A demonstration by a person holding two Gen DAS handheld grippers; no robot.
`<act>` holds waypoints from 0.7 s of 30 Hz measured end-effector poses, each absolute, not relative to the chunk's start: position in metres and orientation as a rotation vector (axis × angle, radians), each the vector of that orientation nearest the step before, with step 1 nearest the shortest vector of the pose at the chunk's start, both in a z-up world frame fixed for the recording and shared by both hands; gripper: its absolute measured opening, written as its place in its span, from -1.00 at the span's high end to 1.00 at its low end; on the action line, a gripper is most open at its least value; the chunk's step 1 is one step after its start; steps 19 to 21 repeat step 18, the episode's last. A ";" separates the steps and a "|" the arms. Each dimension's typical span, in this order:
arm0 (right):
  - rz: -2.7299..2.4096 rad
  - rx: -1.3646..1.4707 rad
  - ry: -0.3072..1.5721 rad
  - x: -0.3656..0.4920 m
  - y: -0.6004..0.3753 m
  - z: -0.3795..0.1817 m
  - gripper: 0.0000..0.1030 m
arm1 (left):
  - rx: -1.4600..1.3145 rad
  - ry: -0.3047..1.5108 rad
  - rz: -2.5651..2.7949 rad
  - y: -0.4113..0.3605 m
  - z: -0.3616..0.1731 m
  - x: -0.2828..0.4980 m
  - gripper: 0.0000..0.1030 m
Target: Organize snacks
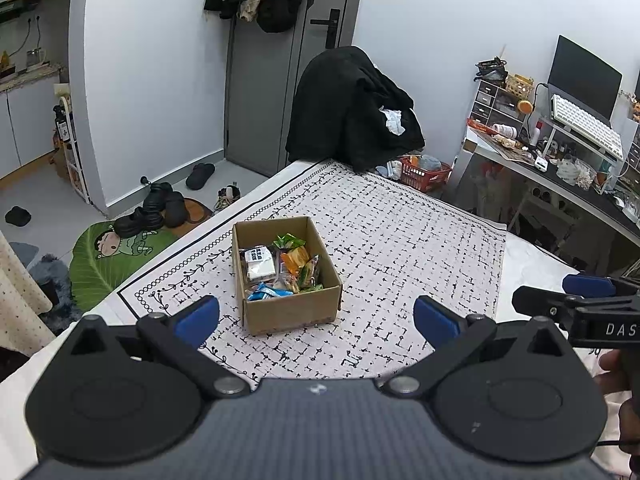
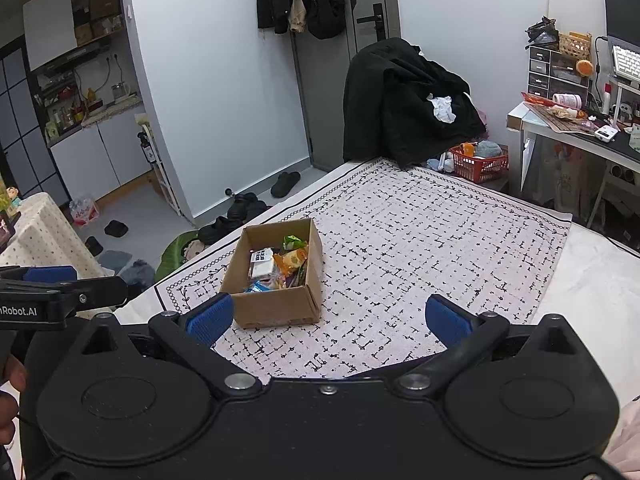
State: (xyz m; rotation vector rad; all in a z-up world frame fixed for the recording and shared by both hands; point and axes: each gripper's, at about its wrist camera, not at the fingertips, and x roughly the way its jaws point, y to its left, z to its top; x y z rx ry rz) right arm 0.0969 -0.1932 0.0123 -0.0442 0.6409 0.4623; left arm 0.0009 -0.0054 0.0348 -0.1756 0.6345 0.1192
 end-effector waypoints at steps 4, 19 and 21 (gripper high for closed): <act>0.462 -0.041 0.641 0.097 -0.194 0.012 -1.00 | -0.175 0.634 0.115 -0.006 0.035 0.001 -1.00; 0.460 -0.055 0.671 0.104 -0.189 0.001 -1.00 | -0.179 0.650 0.112 -0.005 0.028 0.002 -1.00; 0.460 -0.055 0.671 0.104 -0.189 0.001 -1.00 | -0.179 0.650 0.112 -0.005 0.028 0.002 -1.00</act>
